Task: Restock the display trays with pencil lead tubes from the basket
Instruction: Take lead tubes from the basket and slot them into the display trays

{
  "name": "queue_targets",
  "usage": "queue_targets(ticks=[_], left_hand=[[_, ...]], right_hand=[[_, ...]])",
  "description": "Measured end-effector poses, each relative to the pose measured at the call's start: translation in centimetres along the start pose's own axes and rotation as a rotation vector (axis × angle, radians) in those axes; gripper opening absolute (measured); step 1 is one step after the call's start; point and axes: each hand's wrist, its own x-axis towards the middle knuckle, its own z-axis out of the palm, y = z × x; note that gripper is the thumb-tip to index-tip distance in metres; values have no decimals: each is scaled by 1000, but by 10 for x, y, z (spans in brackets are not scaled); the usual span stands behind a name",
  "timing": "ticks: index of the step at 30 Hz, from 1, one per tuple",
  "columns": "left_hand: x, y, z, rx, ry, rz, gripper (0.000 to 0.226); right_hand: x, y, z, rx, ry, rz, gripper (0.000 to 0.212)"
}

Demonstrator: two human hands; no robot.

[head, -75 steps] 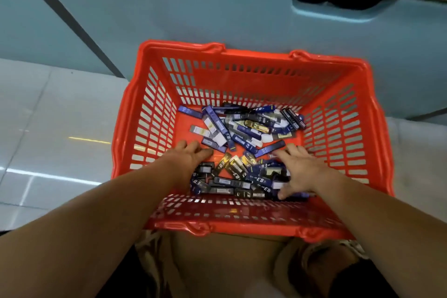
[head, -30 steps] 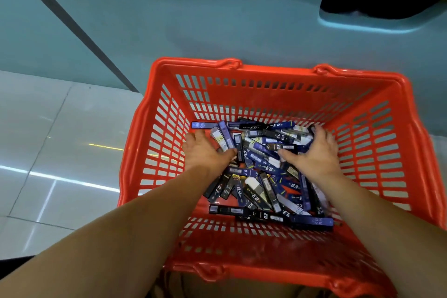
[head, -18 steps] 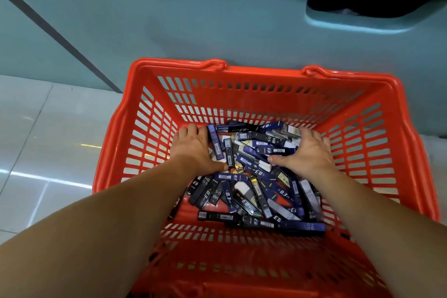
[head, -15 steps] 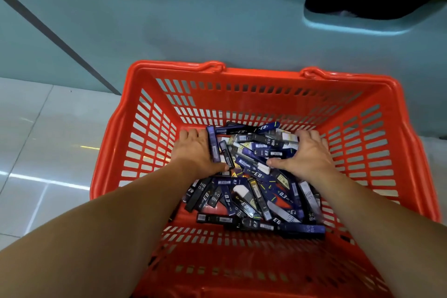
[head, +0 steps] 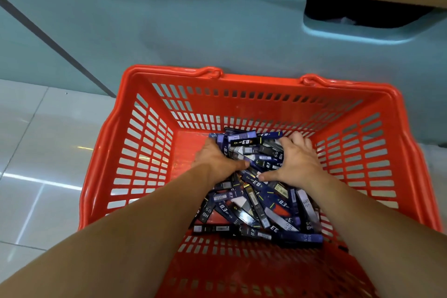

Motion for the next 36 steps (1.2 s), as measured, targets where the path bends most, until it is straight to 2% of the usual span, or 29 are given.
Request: queue_targets(ticks=[3, 6, 10, 13, 15, 20, 25, 28, 29, 31, 32, 36], left_hand=[[1, 2, 3, 8, -15, 17, 109], [-2, 9, 7, 34, -12, 51, 116], [-1, 17, 9, -120, -78, 50, 99], [-1, 19, 11, -168, -115, 44, 107], [-3, 19, 13, -197, -123, 56, 101], [-8, 21, 14, -262, -175, 122, 43], [-19, 31, 15, -353, -146, 170, 30], [-20, 33, 12, -370, -120, 175, 44], [-23, 34, 10, -376, -108, 174, 52], [-26, 32, 4, -372, -89, 176, 70], [-28, 30, 0, -374, -81, 178, 70], [-36, 18, -17, -390, -54, 173, 47]], right_hand=[[2, 1, -1, -2, -34, -3, 116], [2, 0, -3, 31, -32, 8, 105], [1, 0, -2, 79, -76, 33, 97], [1, 0, -1, 198, -136, 54, 94], [-1, -1, -4, 253, -153, 65, 98], [2, 4, -1, 375, -194, 84, 104], [2, 5, 2, 490, -240, 81, 115], [3, 8, 4, 528, -252, 72, 123], [2, 9, 1, 532, -244, 67, 116], [-3, 10, -6, 564, -226, 75, 89], [-6, 11, -9, 583, -221, 76, 76], [-17, 10, -19, 669, -167, 62, 53]])
